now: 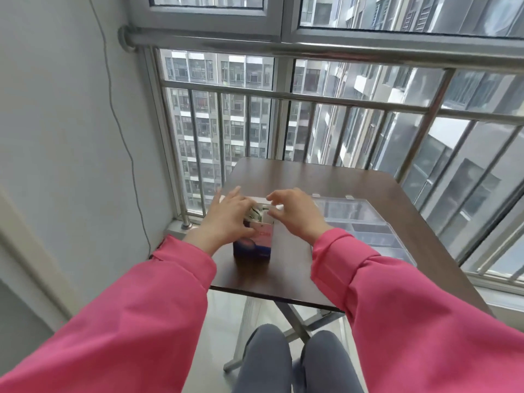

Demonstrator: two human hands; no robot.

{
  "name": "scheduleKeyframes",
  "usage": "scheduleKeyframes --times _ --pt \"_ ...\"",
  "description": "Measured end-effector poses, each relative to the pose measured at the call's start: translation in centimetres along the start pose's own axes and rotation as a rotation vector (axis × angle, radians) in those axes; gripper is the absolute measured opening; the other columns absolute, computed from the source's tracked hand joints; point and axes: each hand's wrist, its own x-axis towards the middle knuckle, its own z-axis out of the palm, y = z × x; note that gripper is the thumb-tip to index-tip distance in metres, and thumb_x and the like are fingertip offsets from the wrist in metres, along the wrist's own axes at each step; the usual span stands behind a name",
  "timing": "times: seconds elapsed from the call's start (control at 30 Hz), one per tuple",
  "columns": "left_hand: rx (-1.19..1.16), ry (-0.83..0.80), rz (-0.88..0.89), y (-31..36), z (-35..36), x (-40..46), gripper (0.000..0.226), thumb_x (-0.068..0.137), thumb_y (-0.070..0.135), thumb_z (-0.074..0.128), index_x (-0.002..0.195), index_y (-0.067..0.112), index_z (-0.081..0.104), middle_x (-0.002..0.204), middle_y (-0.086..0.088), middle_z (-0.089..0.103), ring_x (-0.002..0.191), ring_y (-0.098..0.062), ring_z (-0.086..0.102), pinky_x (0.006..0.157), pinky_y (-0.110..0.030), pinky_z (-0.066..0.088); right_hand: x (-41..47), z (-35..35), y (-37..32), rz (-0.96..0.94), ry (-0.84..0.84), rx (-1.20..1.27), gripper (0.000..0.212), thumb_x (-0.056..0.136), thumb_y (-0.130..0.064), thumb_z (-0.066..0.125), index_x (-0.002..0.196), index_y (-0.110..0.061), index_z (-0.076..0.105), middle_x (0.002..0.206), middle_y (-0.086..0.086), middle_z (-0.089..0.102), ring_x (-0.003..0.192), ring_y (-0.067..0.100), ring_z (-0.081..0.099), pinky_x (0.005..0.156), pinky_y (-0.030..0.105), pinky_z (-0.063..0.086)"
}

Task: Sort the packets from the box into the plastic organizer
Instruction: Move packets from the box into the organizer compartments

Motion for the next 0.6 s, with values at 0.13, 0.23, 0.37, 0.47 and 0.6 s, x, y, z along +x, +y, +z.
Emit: scheduleKeyframes --times 0.13,0.23,0.37,0.47,0.6 --pt "-0.074 0.041 0.024 -0.8 0.6 0.5 0.066 0.07 0.039 0.075 0.13 0.024 0.051 0.123 0.001 0.054 0.123 -0.021 0.046 0.113 -0.043 0.018 1.0 0.6 -0.6 0.029 -0.017 -0.098 0.018 0.088 -0.021 0.06 0.103 -0.017 0.068 0.105 0.005 0.067 0.106 0.025 0.054 0.088 0.039 0.044" --pt "-0.117 0.072 0.026 -1.0 0.7 0.6 0.065 0.067 0.037 0.077 0.126 0.021 0.054 0.123 0.0 0.056 0.114 -0.023 0.052 0.106 -0.038 0.029 1.5 0.8 -0.9 0.035 -0.021 -0.058 0.017 0.089 -0.016 0.057 0.1 -0.013 0.069 0.104 0.009 0.067 0.104 0.028 0.056 0.085 0.037 0.045" --pt "-0.111 0.062 0.014 -0.9 0.5 0.4 0.068 0.068 0.039 0.077 0.128 0.022 0.051 0.126 0.0 0.054 0.119 -0.02 0.05 0.111 -0.039 0.022 1.2 -0.4 -0.5 0.077 0.052 0.18 0.015 0.091 -0.014 0.056 0.099 -0.005 0.065 0.101 0.012 0.066 0.094 0.027 0.06 0.077 0.031 0.042" --pt "-0.088 0.009 -0.024 -0.4 0.0 0.2 0.083 0.068 0.059 0.07 0.136 0.021 0.042 0.136 0.002 0.047 0.13 -0.015 0.04 0.117 -0.046 0.005 0.6 -1.6 0.2 0.098 0.118 0.318 0.01 0.09 -0.01 0.056 0.094 -0.004 0.063 0.087 0.012 0.066 0.083 0.029 0.063 0.075 0.031 0.047" --pt "-0.356 0.128 -0.014 2.0 -1.2 0.4 0.082 0.081 0.054 0.062 0.145 0.014 0.031 0.149 -0.003 0.036 0.138 -0.017 0.03 0.117 -0.04 0.01 -0.2 -3.6 0.8 0.143 0.222 0.525 0.003 0.09 -0.006 0.058 0.091 -0.005 0.061 0.078 0.007 0.063 0.066 0.018 0.061 0.049 0.01 0.042"
